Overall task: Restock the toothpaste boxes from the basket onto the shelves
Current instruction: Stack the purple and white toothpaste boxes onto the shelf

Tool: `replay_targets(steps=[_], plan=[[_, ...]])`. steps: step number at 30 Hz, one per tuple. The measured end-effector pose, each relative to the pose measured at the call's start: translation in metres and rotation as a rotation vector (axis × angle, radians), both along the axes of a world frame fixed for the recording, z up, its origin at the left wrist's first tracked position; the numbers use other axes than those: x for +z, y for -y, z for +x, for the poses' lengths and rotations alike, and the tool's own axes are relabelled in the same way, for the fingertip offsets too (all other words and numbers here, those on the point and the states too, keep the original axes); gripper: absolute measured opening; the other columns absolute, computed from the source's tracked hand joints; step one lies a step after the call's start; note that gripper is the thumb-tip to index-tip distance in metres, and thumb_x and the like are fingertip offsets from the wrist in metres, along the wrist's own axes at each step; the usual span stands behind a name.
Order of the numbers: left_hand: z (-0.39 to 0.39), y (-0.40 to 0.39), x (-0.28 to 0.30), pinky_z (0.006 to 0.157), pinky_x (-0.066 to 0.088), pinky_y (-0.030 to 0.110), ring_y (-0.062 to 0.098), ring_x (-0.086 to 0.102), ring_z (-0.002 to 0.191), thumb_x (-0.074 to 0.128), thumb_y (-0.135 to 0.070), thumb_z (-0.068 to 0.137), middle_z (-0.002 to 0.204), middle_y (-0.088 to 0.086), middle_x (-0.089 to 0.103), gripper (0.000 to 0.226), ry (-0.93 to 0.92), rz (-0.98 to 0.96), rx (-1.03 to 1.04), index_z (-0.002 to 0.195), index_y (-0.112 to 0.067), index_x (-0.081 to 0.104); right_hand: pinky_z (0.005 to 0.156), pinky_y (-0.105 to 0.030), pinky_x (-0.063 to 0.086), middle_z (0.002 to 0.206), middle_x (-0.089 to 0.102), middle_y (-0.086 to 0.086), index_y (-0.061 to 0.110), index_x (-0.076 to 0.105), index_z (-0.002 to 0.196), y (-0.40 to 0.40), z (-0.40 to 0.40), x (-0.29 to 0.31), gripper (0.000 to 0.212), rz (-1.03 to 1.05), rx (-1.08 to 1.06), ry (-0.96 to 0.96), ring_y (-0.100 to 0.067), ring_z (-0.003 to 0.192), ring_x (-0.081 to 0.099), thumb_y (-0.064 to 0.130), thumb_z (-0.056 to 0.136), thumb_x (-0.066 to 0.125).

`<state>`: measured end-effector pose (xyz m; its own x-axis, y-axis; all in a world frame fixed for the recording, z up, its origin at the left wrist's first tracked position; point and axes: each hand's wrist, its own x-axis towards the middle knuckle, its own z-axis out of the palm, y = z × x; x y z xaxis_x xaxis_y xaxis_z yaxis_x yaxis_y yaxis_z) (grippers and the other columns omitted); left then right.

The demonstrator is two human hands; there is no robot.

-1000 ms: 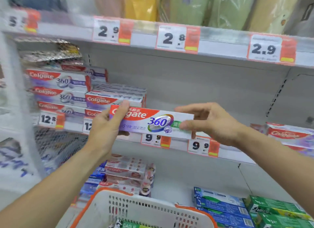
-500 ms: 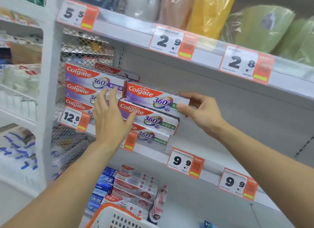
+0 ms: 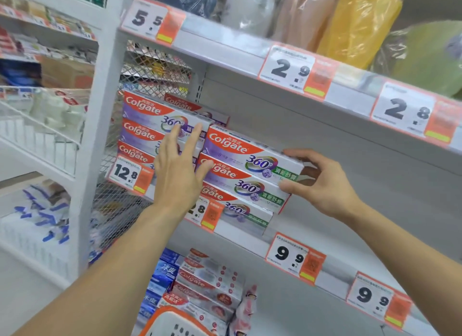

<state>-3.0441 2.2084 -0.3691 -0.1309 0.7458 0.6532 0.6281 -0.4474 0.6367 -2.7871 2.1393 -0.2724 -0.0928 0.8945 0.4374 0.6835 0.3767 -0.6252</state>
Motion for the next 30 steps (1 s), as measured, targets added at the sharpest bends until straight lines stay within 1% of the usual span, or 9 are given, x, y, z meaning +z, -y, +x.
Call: replay_targets(steps=[5, 7, 12, 17, 20, 23, 25, 27, 30], plan=[[-0.009, 0.000, 0.015, 0.116, 0.022, 0.055, 0.030, 0.018, 0.148, 0.055, -0.042, 0.098, 0.162, 0.008, 0.019, 0.064, 0.026, 0.089, 0.006, 0.155, -0.037, 0.027, 0.093, -0.034, 0.053, 0.125, 0.060, 0.011, 0.034, 0.057, 0.128, 0.002, -0.003, 0.010, 0.072, 0.020, -0.073, 0.303, -0.005, 0.108, 0.060, 0.024, 0.065, 0.092], [-0.013, 0.001, 0.023, 0.117, 0.021, 0.056, 0.031, 0.016, 0.150, 0.057, -0.041, 0.097, 0.163, 0.009, 0.017, 0.066, 0.026, 0.095, 0.000, 0.155, -0.038, 0.026, 0.096, -0.028, 0.046, 0.130, 0.053, 0.007, 0.034, 0.053, 0.134, 0.005, -0.011, 0.018, 0.075, 0.062, -0.110, 0.448, -0.007, 0.112, 0.054, 0.034, 0.069, 0.089], [-0.038, -0.008, 0.040, 0.119, 0.010, 0.055, 0.029, 0.002, 0.152, 0.058, -0.048, 0.094, 0.166, 0.004, 0.002, 0.074, -0.072, 0.110, -0.016, 0.155, -0.047, 0.016, 0.106, -0.043, 0.041, 0.133, 0.046, -0.002, 0.028, 0.047, 0.141, 0.002, -0.074, 0.036, 0.054, 0.267, -0.059, 0.724, -0.023, 0.123, 0.048, 0.046, 0.092, 0.063], [-0.047, -0.027, 0.044, 0.119, 0.002, 0.053, 0.025, -0.009, 0.153, 0.047, -0.069, 0.088, 0.167, 0.005, -0.003, 0.073, -0.149, 0.083, -0.033, 0.153, -0.051, 0.020, 0.097, -0.028, 0.039, 0.130, 0.058, -0.010, 0.014, 0.056, 0.132, -0.069, -0.145, 0.051, 0.035, 0.171, -0.030, 0.458, -0.024, 0.121, 0.054, 0.032, 0.104, 0.045], [-0.050, -0.043, 0.039, 0.119, -0.001, 0.052, 0.024, -0.011, 0.152, 0.039, -0.078, 0.084, 0.167, 0.008, 0.002, 0.074, -0.182, 0.071, -0.017, 0.150, -0.048, 0.030, 0.087, -0.025, 0.036, 0.132, 0.058, -0.011, 0.011, 0.059, 0.127, -0.126, -0.151, 0.056, 0.034, 0.004, -0.107, 0.465, -0.027, 0.122, 0.053, 0.025, 0.108, 0.036], [-0.055, -0.055, 0.029, 0.120, 0.005, 0.056, 0.027, -0.007, 0.153, 0.029, -0.089, 0.075, 0.165, 0.008, 0.013, 0.081, -0.239, 0.104, 0.007, 0.145, -0.047, 0.038, 0.101, -0.027, 0.041, 0.134, 0.061, -0.007, 0.013, 0.064, 0.126, -0.175, -0.141, 0.062, 0.028, -0.041, -0.149, 0.435, -0.024, 0.125, 0.055, 0.019, 0.102, 0.051], [-0.053, -0.061, 0.021, 0.119, 0.007, 0.056, 0.026, -0.010, 0.153, 0.029, -0.090, 0.071, 0.164, 0.006, 0.015, 0.084, -0.259, 0.113, 0.012, 0.143, -0.047, 0.037, 0.103, -0.028, 0.042, 0.138, 0.057, -0.005, 0.014, 0.059, 0.135, -0.194, -0.136, 0.065, 0.041, -0.123, -0.165, 0.447, -0.022, 0.128, 0.054, 0.020, 0.095, 0.066], [-0.050, -0.063, 0.019, 0.119, 0.006, 0.056, 0.025, -0.012, 0.153, 0.033, -0.090, 0.070, 0.163, 0.004, 0.015, 0.082, -0.233, 0.122, -0.007, 0.141, -0.048, 0.036, 0.099, -0.031, 0.048, 0.138, 0.056, -0.006, 0.014, 0.056, 0.139, -0.204, -0.133, 0.063, 0.054, -0.227, -0.176, 0.436, -0.024, 0.125, 0.056, 0.020, 0.088, 0.075], [-0.049, -0.066, 0.019, 0.120, 0.003, 0.055, 0.023, -0.015, 0.153, 0.039, -0.089, 0.072, 0.163, 0.002, 0.015, 0.080, -0.212, 0.126, -0.035, 0.141, -0.049, 0.036, 0.078, -0.030, 0.060, 0.124, 0.065, -0.008, 0.009, 0.066, 0.126, -0.208, -0.132, 0.056, 0.043, -0.260, -0.145, 0.273, -0.023, 0.101, 0.066, 0.008, 0.084, 0.077]])
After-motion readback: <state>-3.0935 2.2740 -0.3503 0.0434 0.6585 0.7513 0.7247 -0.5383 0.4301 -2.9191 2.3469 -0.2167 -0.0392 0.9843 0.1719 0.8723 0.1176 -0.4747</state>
